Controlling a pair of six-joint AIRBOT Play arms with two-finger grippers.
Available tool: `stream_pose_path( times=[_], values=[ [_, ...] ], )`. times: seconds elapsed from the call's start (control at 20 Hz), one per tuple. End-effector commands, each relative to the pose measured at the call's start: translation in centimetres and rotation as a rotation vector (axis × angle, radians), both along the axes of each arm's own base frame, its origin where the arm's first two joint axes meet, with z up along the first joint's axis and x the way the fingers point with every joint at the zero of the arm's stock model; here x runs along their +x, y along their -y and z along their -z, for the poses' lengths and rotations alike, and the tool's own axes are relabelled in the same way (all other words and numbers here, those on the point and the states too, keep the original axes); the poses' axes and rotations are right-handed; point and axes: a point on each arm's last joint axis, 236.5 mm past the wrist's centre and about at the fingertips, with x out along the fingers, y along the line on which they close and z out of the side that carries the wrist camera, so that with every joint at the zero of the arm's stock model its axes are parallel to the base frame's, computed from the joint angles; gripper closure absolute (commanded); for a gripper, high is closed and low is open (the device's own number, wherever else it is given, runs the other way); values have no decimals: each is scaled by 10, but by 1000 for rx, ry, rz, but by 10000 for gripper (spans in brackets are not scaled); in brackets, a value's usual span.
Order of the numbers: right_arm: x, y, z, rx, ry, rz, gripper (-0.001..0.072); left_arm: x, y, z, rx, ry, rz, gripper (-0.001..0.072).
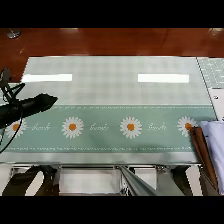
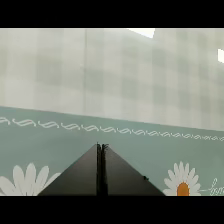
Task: Fold the shirts.
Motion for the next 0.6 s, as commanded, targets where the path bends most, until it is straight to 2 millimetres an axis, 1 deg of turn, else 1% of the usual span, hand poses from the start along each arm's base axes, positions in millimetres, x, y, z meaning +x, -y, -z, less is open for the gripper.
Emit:
stream_pose_path(
  times=[0.0, 0.05, 0.1, 0.15, 0.2, 0.25, 0.3, 0.35, 0.4, 0.45, 0.5, 0.55],
  values=[
    [111, 0, -41, 22, 400, -223, 268, 19, -4, -24, 38, 74, 13, 681],
    [160, -18, -64, 71, 557, -362, 496, 30, -2, -46, 33, 104, 29, 681],
    [203, -44, -87, 105, 683, -524, 694, 42, 1, -73, 25, 141, 44, 681],
    [243, -76, -108, 137, 786, -672, 687, 55, 5, -102, 19, 185, 67, 681],
    [273, -108, -118, 150, 832, -794, 688, 68, 12, -135, 26, 236, 102, 682],
    [302, -147, -119, 126, 841, -948, 687, 76, 23, -163, 31, 280, 143, 682],
    [322, -186, -110, 86, 809, -1104, 687, 81, 37, -189, 36, 321, 194, 682],
    [335, -228, -84, 66, 710, -1239, 687, 80, 55, -206, 38, 347, 251, 682],
    [342, -262, -51, 47, 593, -1339, 687, 78, 68, -209, 59, 360, 290, 682],
    [348, -292, -8, 34, 465, -1394, 687, 77, 77, -197, 111, 349, 312, 682],
    [350, -313, 36, 46, 347, -1408, 687, 78, 78, -170, 167, 285, 304, 682],
    [348, -326, 85, 70, 214, -1428, 687, 79, 72, -133, 230, 190, 279, 682]
  ],
)
